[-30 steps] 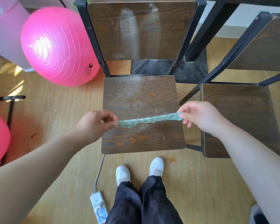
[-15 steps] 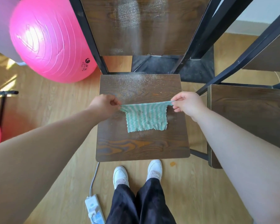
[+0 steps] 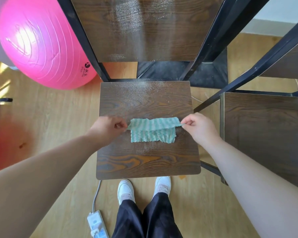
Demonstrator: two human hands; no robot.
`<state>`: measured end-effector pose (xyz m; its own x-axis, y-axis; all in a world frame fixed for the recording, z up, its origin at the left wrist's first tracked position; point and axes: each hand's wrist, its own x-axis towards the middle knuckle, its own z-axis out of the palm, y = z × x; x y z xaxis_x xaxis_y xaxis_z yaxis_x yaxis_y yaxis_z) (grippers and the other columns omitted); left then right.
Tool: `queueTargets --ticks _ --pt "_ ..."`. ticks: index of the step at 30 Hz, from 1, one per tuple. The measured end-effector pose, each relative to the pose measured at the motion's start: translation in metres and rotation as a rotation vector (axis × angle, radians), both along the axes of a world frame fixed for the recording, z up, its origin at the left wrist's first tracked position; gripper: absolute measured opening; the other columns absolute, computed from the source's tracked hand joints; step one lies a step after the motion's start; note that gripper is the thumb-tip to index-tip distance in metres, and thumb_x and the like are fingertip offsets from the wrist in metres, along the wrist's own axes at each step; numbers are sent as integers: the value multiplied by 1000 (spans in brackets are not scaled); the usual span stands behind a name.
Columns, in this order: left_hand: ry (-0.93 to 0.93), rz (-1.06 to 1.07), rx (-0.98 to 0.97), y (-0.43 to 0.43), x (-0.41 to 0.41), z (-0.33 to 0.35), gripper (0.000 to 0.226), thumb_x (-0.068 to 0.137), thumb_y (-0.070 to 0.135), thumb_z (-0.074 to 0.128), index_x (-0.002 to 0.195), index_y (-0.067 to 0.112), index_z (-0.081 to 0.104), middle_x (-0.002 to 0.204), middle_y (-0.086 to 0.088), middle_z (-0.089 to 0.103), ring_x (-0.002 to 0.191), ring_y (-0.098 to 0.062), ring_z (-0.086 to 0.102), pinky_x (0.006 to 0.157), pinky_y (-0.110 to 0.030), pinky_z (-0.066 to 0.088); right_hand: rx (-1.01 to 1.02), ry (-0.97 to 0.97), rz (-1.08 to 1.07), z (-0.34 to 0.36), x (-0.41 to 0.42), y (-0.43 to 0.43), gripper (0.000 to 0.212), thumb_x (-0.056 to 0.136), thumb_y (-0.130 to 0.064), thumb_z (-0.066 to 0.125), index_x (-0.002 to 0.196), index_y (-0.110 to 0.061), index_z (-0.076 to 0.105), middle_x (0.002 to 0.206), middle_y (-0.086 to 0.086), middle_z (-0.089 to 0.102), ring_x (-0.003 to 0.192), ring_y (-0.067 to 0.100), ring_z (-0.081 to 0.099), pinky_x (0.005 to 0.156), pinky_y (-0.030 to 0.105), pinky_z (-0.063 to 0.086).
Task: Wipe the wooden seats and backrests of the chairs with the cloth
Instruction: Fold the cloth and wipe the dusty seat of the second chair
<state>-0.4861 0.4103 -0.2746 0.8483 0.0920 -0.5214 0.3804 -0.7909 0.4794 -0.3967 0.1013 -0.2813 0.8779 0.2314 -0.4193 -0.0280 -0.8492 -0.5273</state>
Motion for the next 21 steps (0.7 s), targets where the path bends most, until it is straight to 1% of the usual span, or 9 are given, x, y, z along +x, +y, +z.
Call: queueTargets --ticks 1,4,7,9,11,12,16,18,21 --pt "6 -23 3 -1 -6 -5 4 85 21 69 87 25 70 83 10 63 80 -12 57 61 -8 34 -2 14 6 -4 -7 -3 8 86 -18 71 87 -26 72 89 -13 58 78 -1 56 69 16 45" --pt "27 -60 27 -6 -18 -18 6 84 23 69 89 25 70 84 9 61 85 -14 57 70 -24 41 -15 31 16 -16 -24 -9 10 86 -17 71 88 -26 73 87 -12 58 75 0 56 66 16 44" --pt "44 -84 57 -11 -23 -24 8 86 26 67 93 26 69 86 13 59 90 -14 56 76 -28 45 -31 63 34 -24 -32 -9 11 87 -17 69 94 -24 74 87 -13 56 73 3 56 64 17 43" --pt "63 -74 70 -12 -24 -27 10 86 27 67 96 27 68 89 13 60 92 -14 57 77 -30 47 -48 94 34 -24 -34 -7 13 88 -17 67 97 -24 74 90 -12 56 77 7 57 69 24 47" --pt "62 -43 80 -13 -24 -29 15 86 29 67 101 25 68 94 9 63 95 -17 57 79 -32 47 -54 95 2 -23 -32 -4 13 88 -19 68 97 -27 73 90 -12 57 81 10 58 74 32 52" --pt "56 -27 92 -12 -24 -29 19 87 31 66 105 24 67 98 7 65 98 -19 56 81 -33 46 -53 84 -20 -22 -31 -2 13 87 -20 68 96 -29 73 90 -13 58 82 11 59 74 33 52" --pt "27 -2 207 -18 -20 -26 41 91 42 58 127 23 57 120 -3 58 114 -27 46 97 -39 41 -40 55 -114 -20 -25 4 10 88 -22 67 95 -28 71 93 -10 60 85 11 59 70 27 47" --pt "0 9 248 -23 -16 -22 44 92 44 55 131 26 53 125 -3 53 118 -28 42 100 -41 39 -63 41 -135 -19 -22 7 13 90 -23 65 102 -25 71 99 -7 62 87 11 57 69 25 44" --pt "-25 19 313 -28 -11 -17 45 92 47 53 133 27 49 129 -2 49 121 -27 39 100 -40 39 -116 46 -197 -21 -16 11 22 92 -29 63 113 -24 67 107 -4 64 85 10 53 64 24 42"
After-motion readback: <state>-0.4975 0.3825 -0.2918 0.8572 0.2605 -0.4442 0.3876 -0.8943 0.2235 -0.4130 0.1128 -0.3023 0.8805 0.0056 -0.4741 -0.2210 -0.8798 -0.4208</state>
